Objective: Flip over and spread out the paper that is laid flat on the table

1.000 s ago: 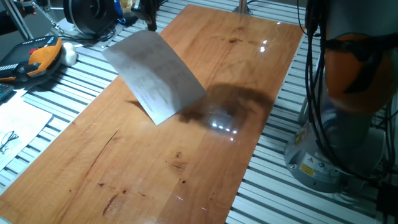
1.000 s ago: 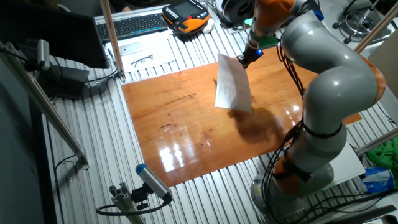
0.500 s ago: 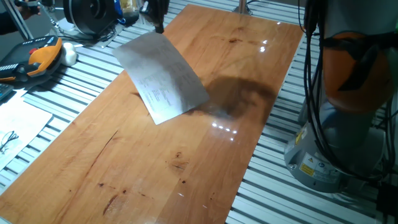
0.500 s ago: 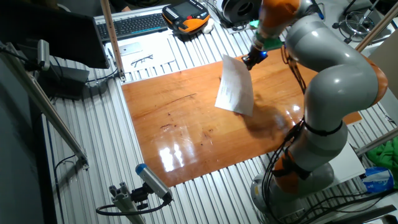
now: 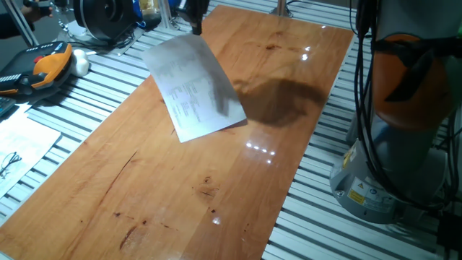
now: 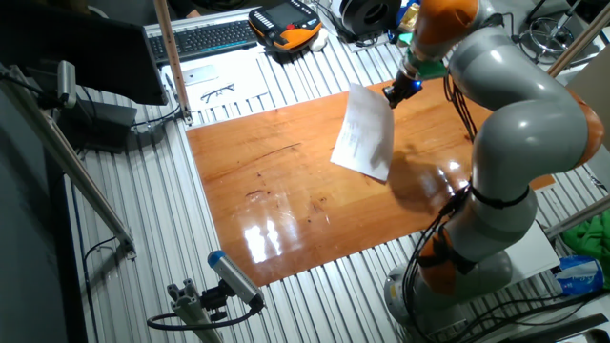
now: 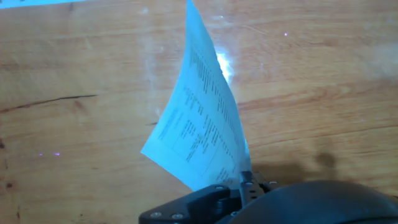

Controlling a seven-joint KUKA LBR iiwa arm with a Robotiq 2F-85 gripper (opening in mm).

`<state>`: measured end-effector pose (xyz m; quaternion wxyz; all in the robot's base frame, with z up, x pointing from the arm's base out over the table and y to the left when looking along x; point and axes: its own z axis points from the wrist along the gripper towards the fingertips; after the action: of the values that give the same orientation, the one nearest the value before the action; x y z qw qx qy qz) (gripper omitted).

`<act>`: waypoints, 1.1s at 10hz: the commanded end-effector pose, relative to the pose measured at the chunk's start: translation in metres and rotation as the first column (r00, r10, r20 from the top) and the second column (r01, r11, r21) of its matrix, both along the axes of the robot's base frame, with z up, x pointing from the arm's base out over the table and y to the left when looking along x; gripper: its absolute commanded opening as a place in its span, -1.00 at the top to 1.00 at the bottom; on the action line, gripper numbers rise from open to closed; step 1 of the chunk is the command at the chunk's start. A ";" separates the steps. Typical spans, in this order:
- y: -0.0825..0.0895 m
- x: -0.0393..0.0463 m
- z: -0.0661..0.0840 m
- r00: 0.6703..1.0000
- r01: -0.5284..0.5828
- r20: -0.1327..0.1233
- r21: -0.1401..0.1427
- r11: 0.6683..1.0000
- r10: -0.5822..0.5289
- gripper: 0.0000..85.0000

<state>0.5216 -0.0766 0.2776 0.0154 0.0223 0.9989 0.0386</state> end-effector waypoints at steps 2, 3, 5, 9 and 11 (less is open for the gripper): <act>-0.006 -0.0034 -0.006 1.000 0.016 0.010 -0.007 1.000 -0.016 0.60; -0.010 -0.0061 -0.010 1.000 0.017 0.011 -0.002 1.000 -0.017 0.60; -0.014 -0.0091 -0.017 1.000 0.017 0.020 0.004 1.000 -0.017 0.20; -0.007 -0.0054 -0.008 1.000 0.015 -0.004 -0.009 1.000 -0.015 0.60; 0.005 -0.0020 0.007 1.000 0.022 -0.021 -0.047 0.999 -0.023 0.60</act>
<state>0.5201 -0.0709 0.2866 0.0052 0.0330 0.9994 0.0115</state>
